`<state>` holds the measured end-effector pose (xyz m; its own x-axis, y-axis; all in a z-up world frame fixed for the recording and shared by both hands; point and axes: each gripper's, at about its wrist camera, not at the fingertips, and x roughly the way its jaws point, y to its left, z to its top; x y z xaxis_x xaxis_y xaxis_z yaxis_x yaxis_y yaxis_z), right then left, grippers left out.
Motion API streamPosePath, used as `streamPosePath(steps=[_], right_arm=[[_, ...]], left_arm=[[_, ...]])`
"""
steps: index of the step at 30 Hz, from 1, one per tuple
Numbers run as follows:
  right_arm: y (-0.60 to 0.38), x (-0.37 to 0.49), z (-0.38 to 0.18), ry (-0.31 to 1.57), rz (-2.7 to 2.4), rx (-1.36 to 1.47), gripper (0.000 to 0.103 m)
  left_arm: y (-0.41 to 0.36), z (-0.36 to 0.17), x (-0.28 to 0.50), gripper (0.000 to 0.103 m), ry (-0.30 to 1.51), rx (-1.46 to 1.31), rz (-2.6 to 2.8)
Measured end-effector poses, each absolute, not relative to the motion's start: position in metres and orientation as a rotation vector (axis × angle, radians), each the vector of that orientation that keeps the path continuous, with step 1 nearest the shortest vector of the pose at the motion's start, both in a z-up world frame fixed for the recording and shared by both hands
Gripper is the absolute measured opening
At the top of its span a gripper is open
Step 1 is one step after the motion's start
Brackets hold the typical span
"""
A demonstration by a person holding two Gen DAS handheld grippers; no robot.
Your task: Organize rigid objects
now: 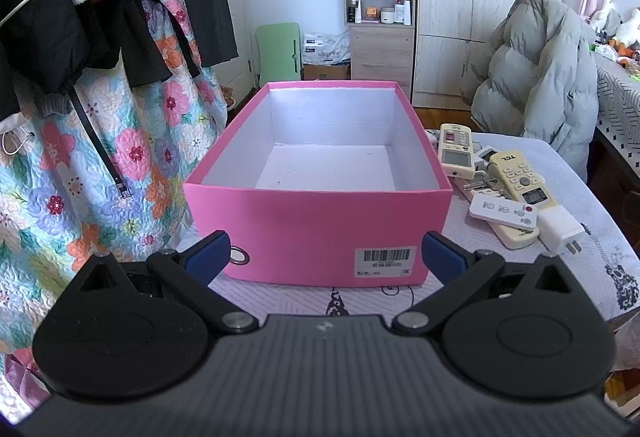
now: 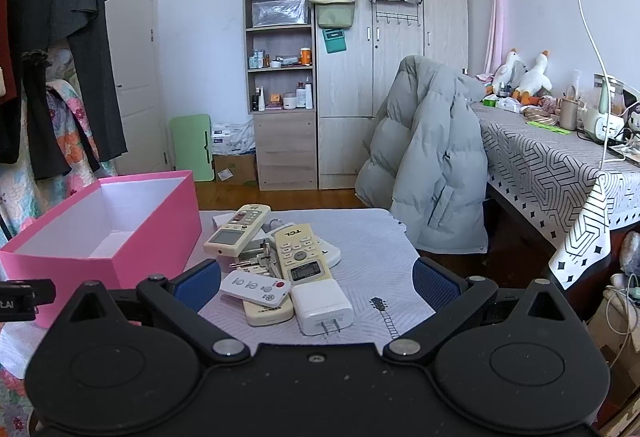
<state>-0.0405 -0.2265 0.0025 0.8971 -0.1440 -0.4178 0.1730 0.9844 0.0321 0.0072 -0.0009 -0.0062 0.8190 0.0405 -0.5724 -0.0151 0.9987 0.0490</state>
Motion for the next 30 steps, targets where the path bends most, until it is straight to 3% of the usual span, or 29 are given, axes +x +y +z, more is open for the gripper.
streamPosePath(steps=[30], right_arm=[[-0.271,-0.043,-0.001,0.453,-0.187,0.097,0.103]], left_arm=[[-0.057,-0.004,0.005,0.103,0.643,0.021,-0.033]])
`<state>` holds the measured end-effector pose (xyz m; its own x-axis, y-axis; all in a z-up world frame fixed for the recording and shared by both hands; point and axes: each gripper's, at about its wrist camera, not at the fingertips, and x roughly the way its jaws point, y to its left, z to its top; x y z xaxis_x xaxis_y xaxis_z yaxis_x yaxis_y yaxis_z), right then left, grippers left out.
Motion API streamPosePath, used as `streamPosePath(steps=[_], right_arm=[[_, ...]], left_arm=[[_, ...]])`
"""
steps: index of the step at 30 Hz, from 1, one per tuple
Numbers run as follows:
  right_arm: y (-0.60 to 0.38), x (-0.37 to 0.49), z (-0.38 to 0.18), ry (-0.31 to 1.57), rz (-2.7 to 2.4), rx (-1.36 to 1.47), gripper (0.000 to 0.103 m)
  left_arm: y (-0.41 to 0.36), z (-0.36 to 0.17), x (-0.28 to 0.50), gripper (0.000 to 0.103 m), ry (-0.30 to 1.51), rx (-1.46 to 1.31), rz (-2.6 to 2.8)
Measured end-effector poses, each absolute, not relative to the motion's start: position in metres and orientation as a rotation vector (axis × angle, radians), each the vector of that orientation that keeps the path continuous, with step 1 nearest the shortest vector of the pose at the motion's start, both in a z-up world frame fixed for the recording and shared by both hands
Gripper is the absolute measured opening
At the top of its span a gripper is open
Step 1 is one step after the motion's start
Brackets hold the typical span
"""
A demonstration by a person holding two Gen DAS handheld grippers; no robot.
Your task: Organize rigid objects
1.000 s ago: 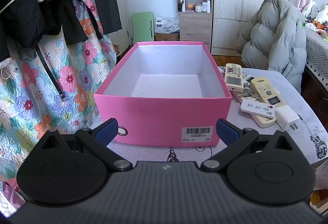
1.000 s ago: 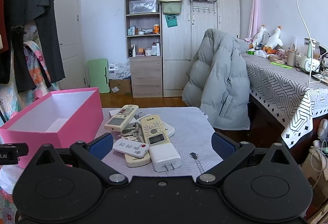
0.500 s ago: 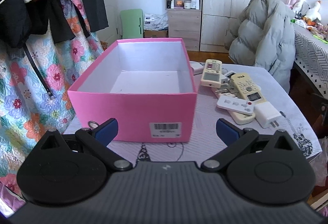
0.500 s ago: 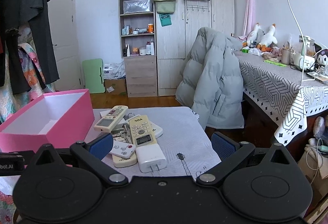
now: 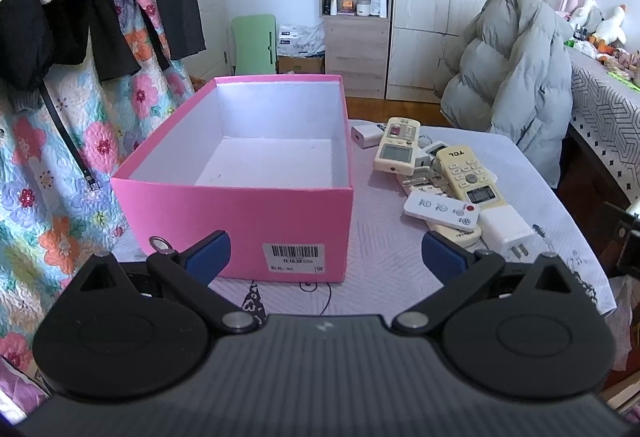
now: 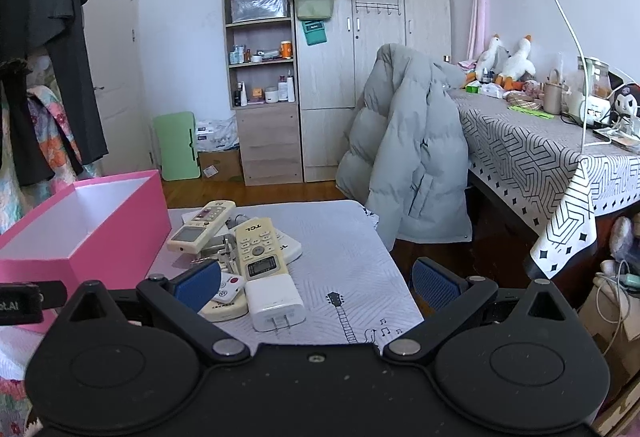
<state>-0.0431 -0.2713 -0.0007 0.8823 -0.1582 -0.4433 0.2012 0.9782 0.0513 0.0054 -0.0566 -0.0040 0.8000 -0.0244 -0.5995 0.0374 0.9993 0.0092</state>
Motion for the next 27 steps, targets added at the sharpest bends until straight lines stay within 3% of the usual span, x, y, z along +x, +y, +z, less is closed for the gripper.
streamPosePath(steps=[27], right_arm=[[-0.256,-0.046,0.006,0.497,-0.089,0.055,0.103]], left_arm=[[-0.049,-0.007,0.006,0.103,0.651,0.023,0.005]])
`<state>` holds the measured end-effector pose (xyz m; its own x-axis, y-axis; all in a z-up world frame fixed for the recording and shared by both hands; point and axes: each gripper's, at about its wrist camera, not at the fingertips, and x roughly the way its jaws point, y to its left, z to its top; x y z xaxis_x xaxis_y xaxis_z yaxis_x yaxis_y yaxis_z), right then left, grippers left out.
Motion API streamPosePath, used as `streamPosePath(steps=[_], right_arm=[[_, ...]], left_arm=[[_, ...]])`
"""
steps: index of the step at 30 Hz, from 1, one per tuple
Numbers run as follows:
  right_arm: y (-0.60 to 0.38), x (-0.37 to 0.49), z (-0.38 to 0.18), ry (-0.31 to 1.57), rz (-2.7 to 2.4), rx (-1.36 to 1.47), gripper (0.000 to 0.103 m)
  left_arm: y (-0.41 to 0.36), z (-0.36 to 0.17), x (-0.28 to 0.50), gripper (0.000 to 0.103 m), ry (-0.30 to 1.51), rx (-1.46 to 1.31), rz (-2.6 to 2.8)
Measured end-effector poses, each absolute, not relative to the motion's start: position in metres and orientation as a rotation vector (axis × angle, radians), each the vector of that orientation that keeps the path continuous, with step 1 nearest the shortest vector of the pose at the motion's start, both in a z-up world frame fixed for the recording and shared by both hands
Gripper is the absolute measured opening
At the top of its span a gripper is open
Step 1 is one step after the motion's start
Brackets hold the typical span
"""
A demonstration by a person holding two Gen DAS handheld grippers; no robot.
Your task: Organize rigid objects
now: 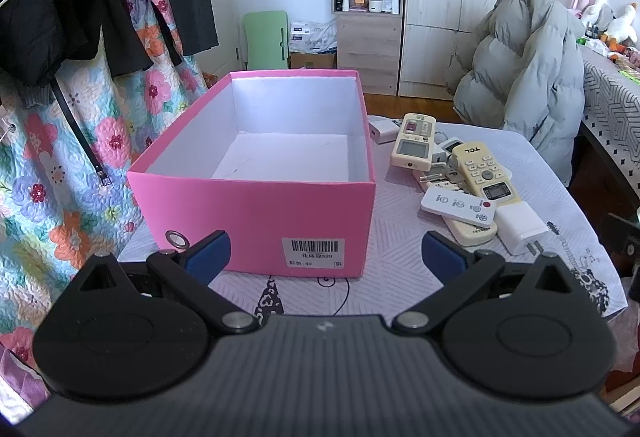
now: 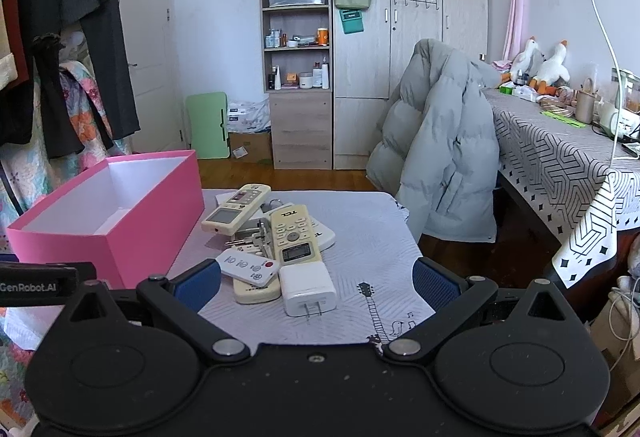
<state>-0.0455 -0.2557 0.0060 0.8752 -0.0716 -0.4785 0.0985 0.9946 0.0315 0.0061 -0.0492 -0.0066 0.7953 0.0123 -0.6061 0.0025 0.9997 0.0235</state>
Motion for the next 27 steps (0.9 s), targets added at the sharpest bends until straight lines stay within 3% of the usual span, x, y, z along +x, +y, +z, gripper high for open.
streamPosePath(steps=[17,27], right_arm=[[-0.252,-0.045,0.007,0.506,-0.095,0.051,0.103],[-0.252,-0.041,0.012,0.476,-0.066,0.037,0.103]], left_arm=[[-0.042,-0.006,0.007,0.103,0.648,0.017,-0.009],[-0.016,0.023,0.017,0.101,0.617,0.001,-0.04]])
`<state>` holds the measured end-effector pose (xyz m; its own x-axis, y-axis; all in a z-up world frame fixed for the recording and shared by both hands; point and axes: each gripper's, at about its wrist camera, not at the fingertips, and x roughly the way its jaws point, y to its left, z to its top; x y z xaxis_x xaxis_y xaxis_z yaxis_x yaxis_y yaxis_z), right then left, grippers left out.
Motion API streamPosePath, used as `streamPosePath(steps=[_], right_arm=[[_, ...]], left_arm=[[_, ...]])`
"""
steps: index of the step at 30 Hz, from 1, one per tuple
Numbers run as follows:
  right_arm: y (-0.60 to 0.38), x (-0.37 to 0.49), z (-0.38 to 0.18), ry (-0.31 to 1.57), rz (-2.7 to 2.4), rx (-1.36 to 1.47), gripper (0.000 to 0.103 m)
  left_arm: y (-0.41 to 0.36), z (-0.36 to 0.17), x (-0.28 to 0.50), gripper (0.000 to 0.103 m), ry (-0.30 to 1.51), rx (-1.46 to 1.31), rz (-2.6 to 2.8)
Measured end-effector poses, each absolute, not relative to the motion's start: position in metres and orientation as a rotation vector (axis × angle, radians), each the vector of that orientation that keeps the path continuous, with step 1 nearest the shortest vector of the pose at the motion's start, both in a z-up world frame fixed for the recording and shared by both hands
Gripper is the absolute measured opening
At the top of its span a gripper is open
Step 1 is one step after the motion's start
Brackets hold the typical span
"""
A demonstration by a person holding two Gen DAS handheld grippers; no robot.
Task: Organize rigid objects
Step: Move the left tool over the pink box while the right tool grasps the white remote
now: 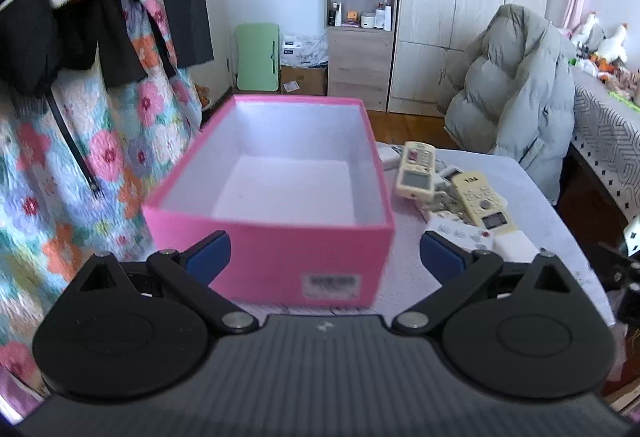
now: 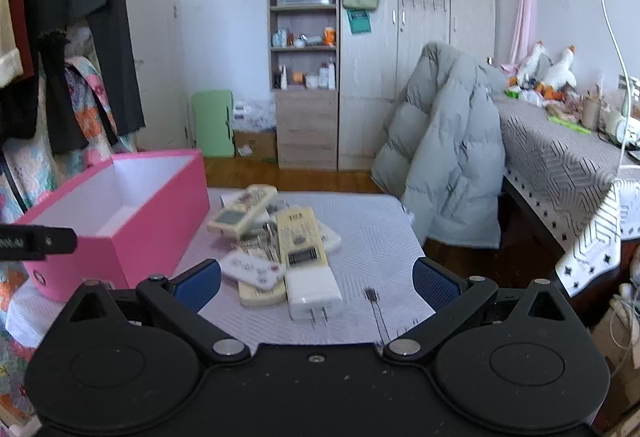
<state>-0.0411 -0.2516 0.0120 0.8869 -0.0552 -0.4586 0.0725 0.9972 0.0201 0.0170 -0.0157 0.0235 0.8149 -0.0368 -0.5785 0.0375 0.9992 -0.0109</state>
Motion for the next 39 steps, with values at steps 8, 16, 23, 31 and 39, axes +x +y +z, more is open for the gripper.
streamPosePath(steps=[8,16,23,31,39], right_arm=[[-0.249,-0.014,0.018,0.409,0.065,0.042,0.103],[-0.229,0.036,0.019,0.532,0.215,0.031,0.103],[-0.213,0.086,0.014,0.603,0.26,0.087,0.103],[-0.208,0.116,-0.015,0.715,0.293,0.019,0.098],[-0.222,0.123,-0.042,0.844,0.369,-0.008,0.081]], left_arm=[[0.011,0.065,0.051,0.103,0.687,0.102,-0.013],[0.04,0.081,0.092,0.099,0.62,0.262,-0.123],[0.081,0.064,0.163,0.099,0.72,0.125,-0.22],[0.096,0.018,0.205,0.079,0.845,0.215,-0.172],[0.11,-0.004,0.227,0.061,0.934,0.186,-0.197]])
